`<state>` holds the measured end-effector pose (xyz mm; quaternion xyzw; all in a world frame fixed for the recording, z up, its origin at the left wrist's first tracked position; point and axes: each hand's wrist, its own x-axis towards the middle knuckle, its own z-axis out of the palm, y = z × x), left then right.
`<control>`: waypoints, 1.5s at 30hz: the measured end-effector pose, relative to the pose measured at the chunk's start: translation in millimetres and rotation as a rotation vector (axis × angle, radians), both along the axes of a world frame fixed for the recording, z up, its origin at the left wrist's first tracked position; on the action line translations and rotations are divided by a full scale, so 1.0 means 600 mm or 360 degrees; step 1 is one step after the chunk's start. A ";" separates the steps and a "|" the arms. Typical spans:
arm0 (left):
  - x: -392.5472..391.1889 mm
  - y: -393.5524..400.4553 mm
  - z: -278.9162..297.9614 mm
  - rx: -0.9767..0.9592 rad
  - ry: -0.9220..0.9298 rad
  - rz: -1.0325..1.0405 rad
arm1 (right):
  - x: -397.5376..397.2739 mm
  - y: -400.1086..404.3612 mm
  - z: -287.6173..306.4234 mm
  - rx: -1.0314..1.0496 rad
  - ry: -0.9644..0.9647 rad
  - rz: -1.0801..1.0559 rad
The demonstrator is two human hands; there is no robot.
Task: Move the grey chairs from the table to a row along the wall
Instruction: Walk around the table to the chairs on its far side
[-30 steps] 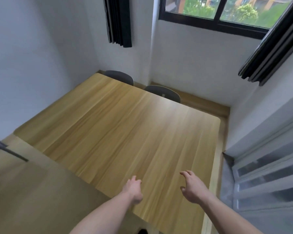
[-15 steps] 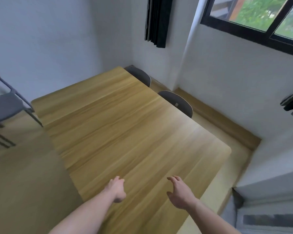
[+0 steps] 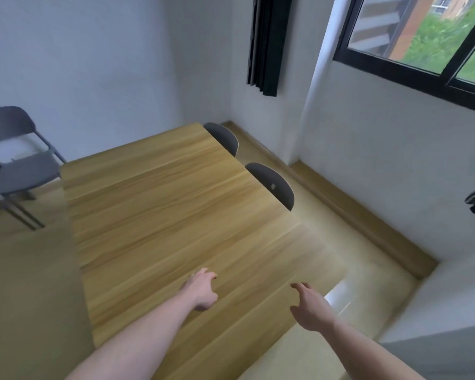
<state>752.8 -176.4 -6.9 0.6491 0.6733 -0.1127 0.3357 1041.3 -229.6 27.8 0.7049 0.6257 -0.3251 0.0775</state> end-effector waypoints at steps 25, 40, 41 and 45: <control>0.294 0.318 -0.036 -0.0092 -0.0099 0.0036 | 0.309 0.315 0.031 0.0114 -0.0045 0.0041; 0.513 0.414 -0.047 -0.0130 0.0037 0.0412 | 0.511 0.542 0.015 0.0151 0.0127 0.0479; 0.534 0.419 -0.045 -0.0129 0.0056 0.0411 | 0.535 0.555 0.015 0.0145 0.0123 0.0498; 0.611 0.440 -0.036 -0.0090 0.0044 0.0371 | 0.623 0.604 0.015 0.0143 0.0064 0.0513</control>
